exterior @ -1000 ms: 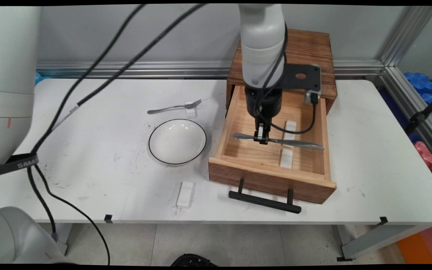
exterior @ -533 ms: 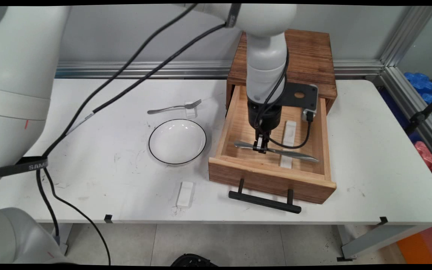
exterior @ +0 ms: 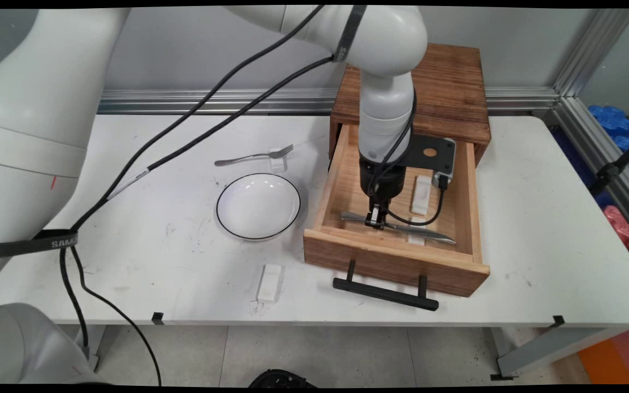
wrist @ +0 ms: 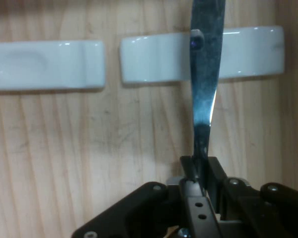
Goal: Place the picked object into the drawer
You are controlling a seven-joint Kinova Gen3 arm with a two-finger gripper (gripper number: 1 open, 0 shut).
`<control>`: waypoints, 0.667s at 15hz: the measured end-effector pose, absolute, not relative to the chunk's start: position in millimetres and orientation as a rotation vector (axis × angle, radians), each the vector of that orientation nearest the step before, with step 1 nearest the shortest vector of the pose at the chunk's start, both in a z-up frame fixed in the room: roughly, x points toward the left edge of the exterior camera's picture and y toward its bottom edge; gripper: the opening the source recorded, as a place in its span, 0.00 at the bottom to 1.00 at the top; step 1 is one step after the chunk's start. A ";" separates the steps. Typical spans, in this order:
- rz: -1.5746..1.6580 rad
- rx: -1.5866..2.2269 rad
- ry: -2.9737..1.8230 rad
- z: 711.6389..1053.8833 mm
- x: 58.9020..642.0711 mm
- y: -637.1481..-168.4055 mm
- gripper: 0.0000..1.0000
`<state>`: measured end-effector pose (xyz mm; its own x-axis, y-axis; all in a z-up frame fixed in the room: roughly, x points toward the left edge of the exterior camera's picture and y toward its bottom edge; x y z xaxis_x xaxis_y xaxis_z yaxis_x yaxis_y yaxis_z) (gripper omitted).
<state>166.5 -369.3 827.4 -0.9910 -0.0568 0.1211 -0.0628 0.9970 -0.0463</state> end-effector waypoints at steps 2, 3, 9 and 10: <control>0.073 0.092 -3.018 821.9 166.1 -371.9 0.00; 0.073 0.093 -3.016 819.9 165.8 -372.9 0.00; 0.074 0.093 -3.002 811.8 163.7 -378.2 1.00; 0.075 0.094 -3.000 811.0 163.3 -379.1 1.00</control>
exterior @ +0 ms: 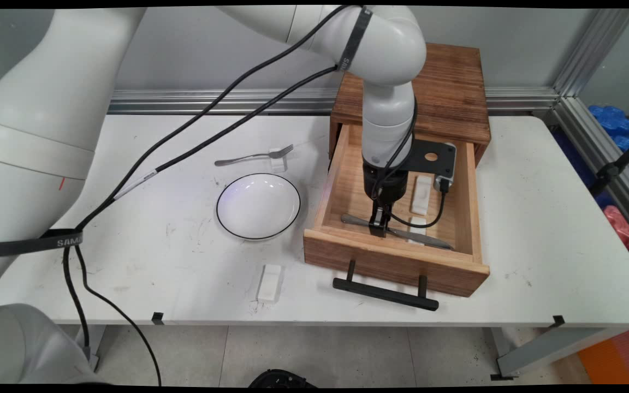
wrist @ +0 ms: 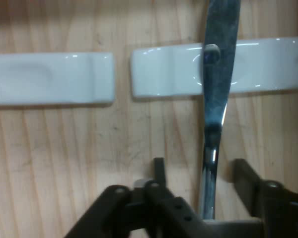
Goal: Place the picked object into the drawer
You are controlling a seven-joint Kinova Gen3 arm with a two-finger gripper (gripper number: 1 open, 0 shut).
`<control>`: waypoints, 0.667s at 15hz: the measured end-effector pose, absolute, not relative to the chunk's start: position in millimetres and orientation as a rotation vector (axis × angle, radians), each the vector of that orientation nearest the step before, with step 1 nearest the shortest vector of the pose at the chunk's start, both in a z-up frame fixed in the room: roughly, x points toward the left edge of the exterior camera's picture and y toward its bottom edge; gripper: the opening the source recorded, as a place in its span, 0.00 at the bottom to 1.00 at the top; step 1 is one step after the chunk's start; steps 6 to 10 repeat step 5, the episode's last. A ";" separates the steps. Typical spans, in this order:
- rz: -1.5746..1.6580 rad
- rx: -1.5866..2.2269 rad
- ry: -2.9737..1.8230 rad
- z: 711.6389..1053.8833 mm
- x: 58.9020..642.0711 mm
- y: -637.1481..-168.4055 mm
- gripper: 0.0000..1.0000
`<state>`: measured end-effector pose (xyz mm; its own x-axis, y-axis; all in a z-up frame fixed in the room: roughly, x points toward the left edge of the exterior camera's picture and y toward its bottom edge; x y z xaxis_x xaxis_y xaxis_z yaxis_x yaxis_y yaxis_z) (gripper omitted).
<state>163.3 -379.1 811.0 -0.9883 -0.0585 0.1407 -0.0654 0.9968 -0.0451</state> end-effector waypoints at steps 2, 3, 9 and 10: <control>0.077 0.093 -2.994 811.0 162.4 -381.0 1.00; 0.078 0.092 -2.992 812.0 161.9 -382.2 1.00; 0.085 0.086 -2.987 816.8 160.6 -384.7 1.00; 0.085 0.086 -2.987 816.8 160.6 -384.7 1.00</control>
